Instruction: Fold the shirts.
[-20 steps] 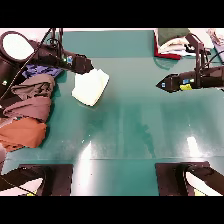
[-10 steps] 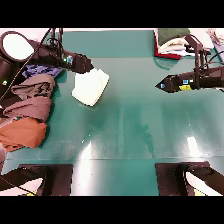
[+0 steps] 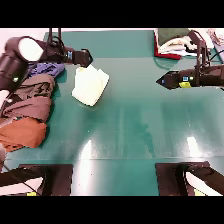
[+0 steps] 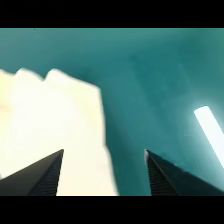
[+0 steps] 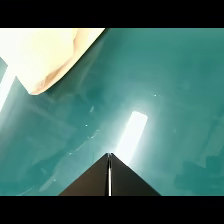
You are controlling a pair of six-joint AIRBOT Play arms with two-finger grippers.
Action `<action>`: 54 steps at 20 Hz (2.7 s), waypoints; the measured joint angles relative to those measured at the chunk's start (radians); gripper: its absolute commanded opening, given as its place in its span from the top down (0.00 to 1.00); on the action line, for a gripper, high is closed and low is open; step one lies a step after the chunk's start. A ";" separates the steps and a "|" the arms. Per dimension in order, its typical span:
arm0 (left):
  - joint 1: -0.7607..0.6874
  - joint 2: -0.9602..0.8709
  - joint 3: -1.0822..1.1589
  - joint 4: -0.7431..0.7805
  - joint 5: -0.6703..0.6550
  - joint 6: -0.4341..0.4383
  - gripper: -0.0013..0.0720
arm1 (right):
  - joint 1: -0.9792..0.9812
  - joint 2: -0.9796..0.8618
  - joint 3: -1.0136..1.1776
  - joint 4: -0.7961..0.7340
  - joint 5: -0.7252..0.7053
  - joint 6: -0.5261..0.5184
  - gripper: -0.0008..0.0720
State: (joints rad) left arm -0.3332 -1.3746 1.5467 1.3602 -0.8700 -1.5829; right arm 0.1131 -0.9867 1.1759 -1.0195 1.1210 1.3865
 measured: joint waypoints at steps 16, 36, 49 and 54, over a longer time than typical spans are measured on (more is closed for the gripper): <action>0.079 -0.198 0.218 0.053 -0.175 -0.079 0.95 | 0.001 0.047 0.024 0.007 -0.034 0.000 0.97; -0.256 -0.050 0.346 0.072 -0.171 0.037 0.18 | 0.001 0.102 0.392 -0.002 0.011 0.000 0.97; 0.002 -0.362 -0.006 -0.320 -0.132 -0.030 0.18 | 0.001 0.101 0.394 -0.002 0.040 0.000 0.97; -0.047 -0.420 -0.042 -0.403 -0.038 -0.005 0.82 | 0.001 0.101 0.394 -0.002 0.040 0.000 0.97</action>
State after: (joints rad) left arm -0.3801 -1.7947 1.5051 0.9569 -0.9081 -1.5879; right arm 0.1139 -0.8856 1.5696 -1.0214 1.1610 1.3869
